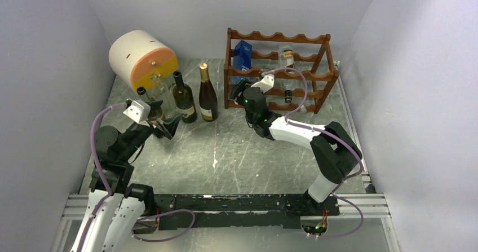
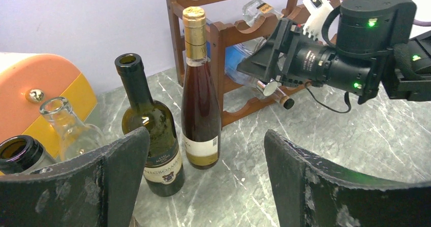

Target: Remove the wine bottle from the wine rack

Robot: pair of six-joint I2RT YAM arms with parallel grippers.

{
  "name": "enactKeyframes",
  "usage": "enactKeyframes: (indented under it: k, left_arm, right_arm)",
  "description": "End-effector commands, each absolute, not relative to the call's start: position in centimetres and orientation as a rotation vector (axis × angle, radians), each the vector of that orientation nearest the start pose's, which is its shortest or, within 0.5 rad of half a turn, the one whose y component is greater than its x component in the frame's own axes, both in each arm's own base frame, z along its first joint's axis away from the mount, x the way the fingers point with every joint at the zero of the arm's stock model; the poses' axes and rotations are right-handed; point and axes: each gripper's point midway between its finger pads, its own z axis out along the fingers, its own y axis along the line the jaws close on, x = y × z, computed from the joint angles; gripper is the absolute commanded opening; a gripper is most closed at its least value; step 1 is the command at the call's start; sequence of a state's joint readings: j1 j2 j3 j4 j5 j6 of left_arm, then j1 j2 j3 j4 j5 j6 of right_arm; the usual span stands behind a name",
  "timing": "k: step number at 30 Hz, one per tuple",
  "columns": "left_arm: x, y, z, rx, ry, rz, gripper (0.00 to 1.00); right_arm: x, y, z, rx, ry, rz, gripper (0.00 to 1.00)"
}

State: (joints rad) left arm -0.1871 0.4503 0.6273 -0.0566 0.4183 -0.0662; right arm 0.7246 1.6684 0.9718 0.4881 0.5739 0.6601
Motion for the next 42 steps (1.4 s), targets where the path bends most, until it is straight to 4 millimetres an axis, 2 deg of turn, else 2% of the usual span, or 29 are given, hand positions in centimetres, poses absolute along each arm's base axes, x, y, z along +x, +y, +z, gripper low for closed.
enactKeyframes:
  k: [1, 8, 21, 23, 26, 28, 31, 36, 42]
  left_arm:
    - [23.1, -12.1, 32.4, 0.443, 1.400, -0.509, 0.86]
    - [23.2, -12.2, 32.3, 0.445, 1.406, -0.514, 0.87]
    - [23.4, -13.1, 31.8, 0.481, 1.416, -0.563, 0.86]
    - [22.7, -14.3, 32.0, 0.546, 1.381, -0.621, 0.84]
    - [19.5, -17.4, 32.6, 0.755, 1.212, -0.770, 0.82]
    - [17.6, -18.7, 32.6, 0.829, 1.119, -0.855, 0.87]
    - [16.3, -19.9, 32.2, 0.901, 1.067, -0.925, 0.91]
    - [15.9, -22.9, 31.0, 1.074, 1.086, -0.924, 0.89]
    - [17.6, -25.7, 29.3, 1.225, 1.114, -0.710, 0.87]
  right_arm:
    - [40.4, 27.5, 20.2, 0.389, 1.697, 0.561, 0.26]
    - [37.4, 27.0, 20.6, 0.363, 1.729, 0.574, 0.24]
    - [30.9, 25.2, 18.1, 0.386, 1.849, 0.612, 0.21]
    - [30.3, 24.6, 18.1, 0.388, 1.857, 0.606, 0.21]
    - [29.7, 24.0, 17.9, 0.381, 1.870, 0.604, 0.21]
    - [29.5, 23.9, 18.2, 0.355, 1.870, 0.608, 0.21]
    - [29.8, 24.0, 19.5, 0.296, 1.871, 0.607, 0.21]
    - [29.3, 23.7, 19.9, 0.259, 1.881, 0.627, 0.18]
    - [27.9, 23.7, 18.6, 0.263, 1.892, 0.710, 0.13]
